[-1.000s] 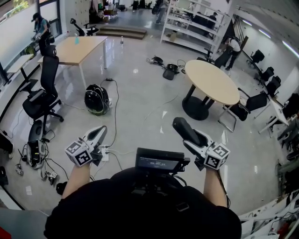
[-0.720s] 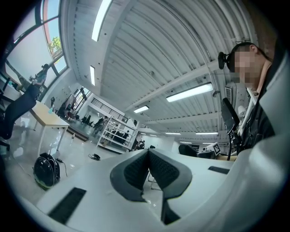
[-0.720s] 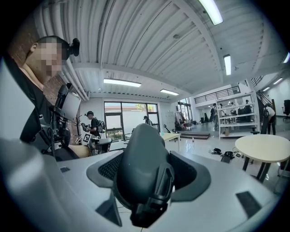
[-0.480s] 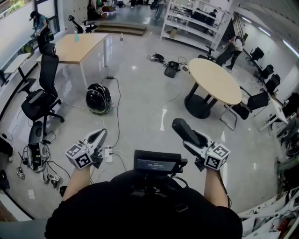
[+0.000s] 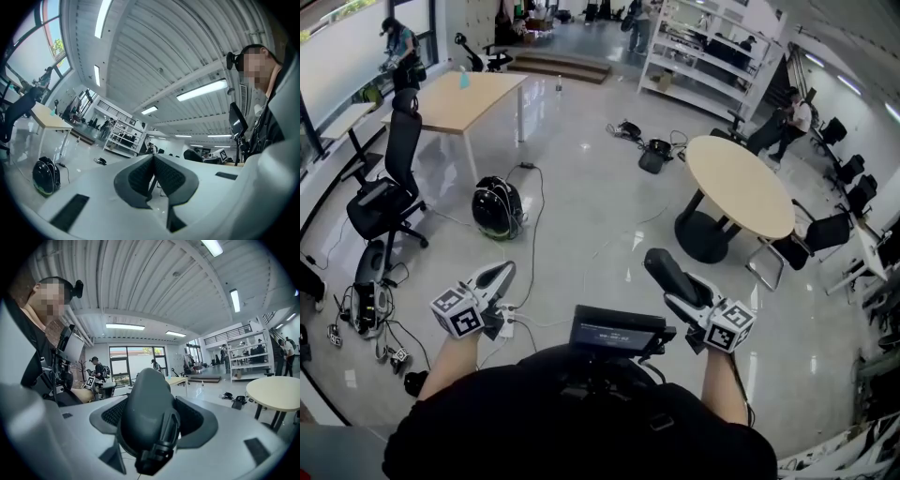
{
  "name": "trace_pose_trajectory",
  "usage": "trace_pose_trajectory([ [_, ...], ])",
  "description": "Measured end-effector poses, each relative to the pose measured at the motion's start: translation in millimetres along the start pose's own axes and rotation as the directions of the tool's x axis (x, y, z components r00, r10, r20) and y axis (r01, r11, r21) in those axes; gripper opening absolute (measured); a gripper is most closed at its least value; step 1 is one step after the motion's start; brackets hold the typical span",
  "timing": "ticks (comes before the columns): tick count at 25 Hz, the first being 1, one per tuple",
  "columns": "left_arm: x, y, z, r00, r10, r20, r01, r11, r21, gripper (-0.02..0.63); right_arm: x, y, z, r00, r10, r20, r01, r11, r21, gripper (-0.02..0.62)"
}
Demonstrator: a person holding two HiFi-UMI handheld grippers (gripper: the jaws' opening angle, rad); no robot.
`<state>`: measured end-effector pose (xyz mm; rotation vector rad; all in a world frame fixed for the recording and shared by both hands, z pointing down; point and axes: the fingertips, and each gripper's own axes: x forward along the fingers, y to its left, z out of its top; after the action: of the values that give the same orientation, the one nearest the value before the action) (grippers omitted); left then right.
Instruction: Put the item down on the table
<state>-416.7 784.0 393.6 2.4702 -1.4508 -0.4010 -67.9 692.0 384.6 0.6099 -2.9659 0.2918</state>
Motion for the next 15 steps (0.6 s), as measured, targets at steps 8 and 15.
trace_pose_trajectory([
  [8,130.7,-54.3,-14.3,0.999,-0.025,0.045,0.025,1.000,0.013,0.002,-55.1,-118.0,28.0,1.000,0.021,0.012,-0.020,0.998,-0.063,0.324],
  [15,211.6,-81.2,-30.3,0.999,-0.046,-0.014,0.047,0.999,0.026,0.002,-95.9,-191.9,23.4,1.000,-0.007,0.019,0.008,1.000,-0.025,0.325],
])
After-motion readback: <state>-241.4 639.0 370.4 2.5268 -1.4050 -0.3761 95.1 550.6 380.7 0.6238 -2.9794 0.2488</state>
